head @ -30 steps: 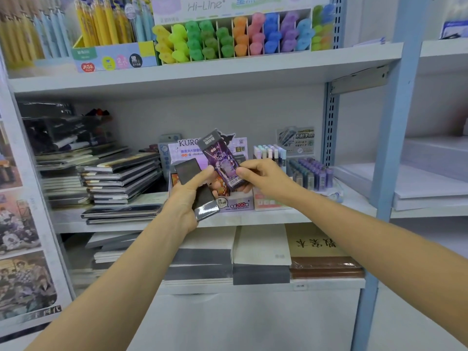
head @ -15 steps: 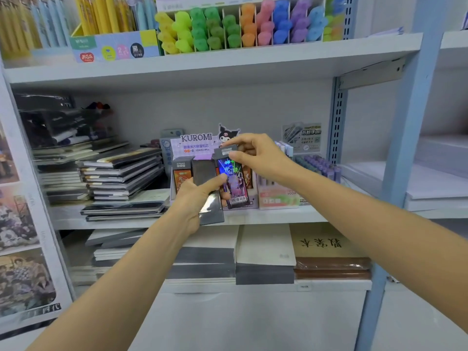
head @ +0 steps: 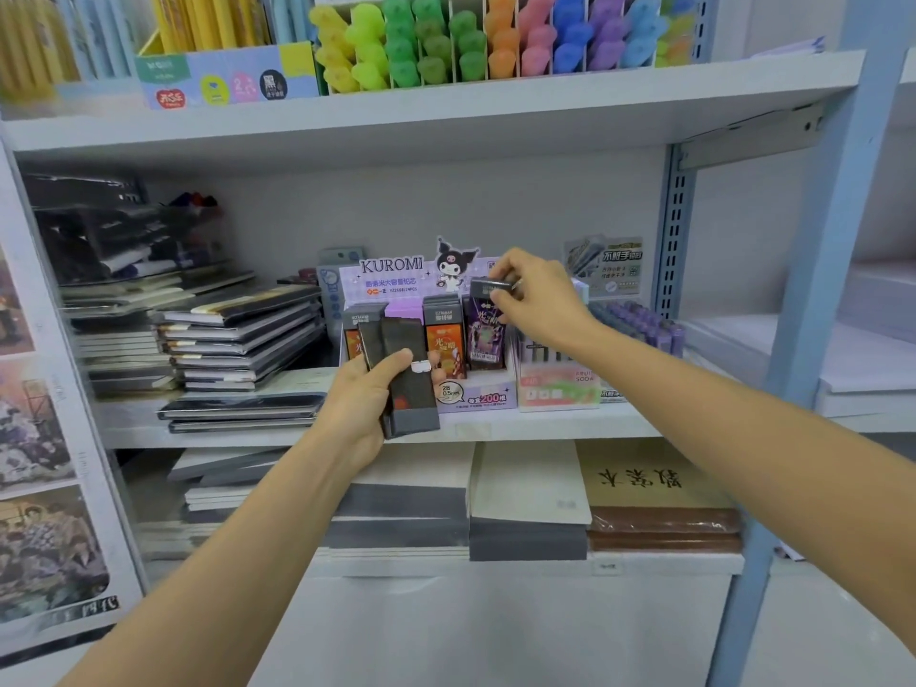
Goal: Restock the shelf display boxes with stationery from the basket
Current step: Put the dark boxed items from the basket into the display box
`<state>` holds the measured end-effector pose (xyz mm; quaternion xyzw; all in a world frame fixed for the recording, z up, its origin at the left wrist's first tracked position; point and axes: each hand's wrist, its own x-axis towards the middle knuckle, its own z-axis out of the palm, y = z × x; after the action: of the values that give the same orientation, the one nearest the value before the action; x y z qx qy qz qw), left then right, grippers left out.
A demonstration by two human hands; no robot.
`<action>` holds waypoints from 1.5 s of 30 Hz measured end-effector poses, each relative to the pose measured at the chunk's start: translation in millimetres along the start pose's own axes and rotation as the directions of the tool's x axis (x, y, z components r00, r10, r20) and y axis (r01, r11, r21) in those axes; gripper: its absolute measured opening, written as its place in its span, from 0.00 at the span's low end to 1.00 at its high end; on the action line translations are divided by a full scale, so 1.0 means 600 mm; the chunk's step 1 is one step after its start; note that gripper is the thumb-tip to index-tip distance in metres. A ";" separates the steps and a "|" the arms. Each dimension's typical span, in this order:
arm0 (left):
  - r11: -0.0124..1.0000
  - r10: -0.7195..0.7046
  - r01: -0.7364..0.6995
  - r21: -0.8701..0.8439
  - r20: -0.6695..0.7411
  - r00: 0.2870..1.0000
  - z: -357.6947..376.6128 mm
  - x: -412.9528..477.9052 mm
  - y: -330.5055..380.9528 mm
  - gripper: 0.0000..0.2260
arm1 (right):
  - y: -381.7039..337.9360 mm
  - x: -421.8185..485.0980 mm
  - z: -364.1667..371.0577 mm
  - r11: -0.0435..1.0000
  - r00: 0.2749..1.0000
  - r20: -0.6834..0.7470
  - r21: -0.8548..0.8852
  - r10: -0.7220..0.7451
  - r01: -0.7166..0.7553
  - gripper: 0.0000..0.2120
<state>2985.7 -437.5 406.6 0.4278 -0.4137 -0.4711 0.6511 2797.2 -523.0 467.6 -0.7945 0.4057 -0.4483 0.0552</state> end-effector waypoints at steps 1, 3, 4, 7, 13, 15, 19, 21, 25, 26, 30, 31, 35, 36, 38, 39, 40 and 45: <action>1.000 -0.003 0.003 0.009 -0.009 1.000 -0.001 0.000 -0.001 0.11 | 0.002 0.001 0.006 1.000 1.000 0.022 -0.012 -0.002 0.002 0.05; 1.000 -0.015 0.015 0.023 -0.019 1.000 -0.001 -0.002 -0.002 0.12 | 0.008 0.006 0.014 0.999 0.998 0.063 -0.048 0.001 0.002 0.05; 0.999 -0.017 0.018 0.032 -0.018 1.000 -0.001 -0.003 -0.002 0.13 | 0.011 0.008 0.014 0.998 0.997 0.081 -0.058 0.007 -0.003 0.05; 0.998 -0.018 0.019 0.055 -0.030 0.999 0.000 -0.002 -0.003 0.14 | 0.020 0.016 0.005 0.998 0.990 0.143 -0.060 0.014 -0.005 0.04; 0.999 -0.029 0.029 0.036 -0.015 0.999 -0.002 -0.002 -0.007 0.15 | 0.013 0.034 0.004 0.983 0.975 0.217 -0.163 -0.049 0.085 0.06; 0.999 -0.032 0.032 0.029 -0.004 0.999 -0.004 -0.002 -0.008 0.15 | 0.011 0.039 0.011 0.975 0.973 0.225 -0.202 -0.050 0.097 0.07; 0.999 -0.048 0.048 0.020 0.005 0.999 -0.009 0.002 -0.009 0.15 | 0.017 0.041 0.020 0.941 0.989 0.116 -0.316 -0.091 0.123 0.08; 0.999 -0.047 0.047 0.027 0.005 0.999 -0.009 0.004 -0.011 0.15 | 0.019 0.036 0.023 0.914 0.984 0.062 -0.364 -0.169 0.179 0.09; 0.999 -0.046 0.046 0.024 0.009 0.999 -0.006 0.006 -0.016 0.15 | 0.024 0.029 0.030 0.845 0.969 0.016 -0.487 -0.246 0.222 0.06; 0.999 -0.051 0.051 0.016 0.012 0.999 -0.006 0.007 -0.017 0.15 | 0.026 0.028 0.031 0.819 0.967 0.028 -0.525 -0.253 0.230 0.06; 0.998 -0.058 0.058 0.019 0.020 0.998 -0.001 0.004 -0.019 0.16 | 0.034 0.023 0.026 0.797 0.967 0.071 -0.553 -0.244 0.242 0.08; 0.998 -0.058 0.057 0.027 0.021 0.998 0.000 0.001 -0.018 0.16 | 0.031 0.022 0.023 0.817 0.969 0.064 -0.525 -0.240 0.237 0.08; 0.997 -0.050 0.047 0.064 0.044 0.998 0.008 -0.012 -0.010 0.16 | -0.003 0.003 0.009 0.983 0.991 -0.013 -0.130 -0.130 0.127 0.08; 0.996 -0.039 0.034 0.083 0.056 0.998 0.011 -0.015 -0.009 0.15 | -0.014 -0.007 0.008 0.996 0.996 0.027 0.028 -0.081 0.080 0.07; 0.995 -0.013 0.004 0.098 0.095 0.995 0.019 -0.022 -0.006 0.13 | -0.034 -0.029 0.008 0.965 0.977 0.213 0.250 0.017 -0.072 0.07; 0.994 -0.007 -0.005 0.105 0.113 0.994 0.024 -0.027 -0.004 0.12 | -0.040 -0.039 0.009 0.943 0.952 0.302 0.298 0.052 -0.146 0.06; 0.993 -0.007 -0.007 0.119 0.121 0.993 0.028 -0.030 -0.003 0.12 | -0.043 -0.048 0.009 0.925 0.933 0.354 0.327 0.069 -0.193 0.06; 0.991 -0.032 0.012 0.132 0.152 0.988 0.032 -0.048 0.003 0.15 | -0.036 -0.052 -0.010 0.823 0.964 0.206 0.509 0.170 -0.254 0.08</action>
<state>2961.8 -412.3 410.2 0.4364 -0.4879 -0.4819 0.5825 2797.1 -485.0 460.3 -0.7298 0.3465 -0.4721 0.3529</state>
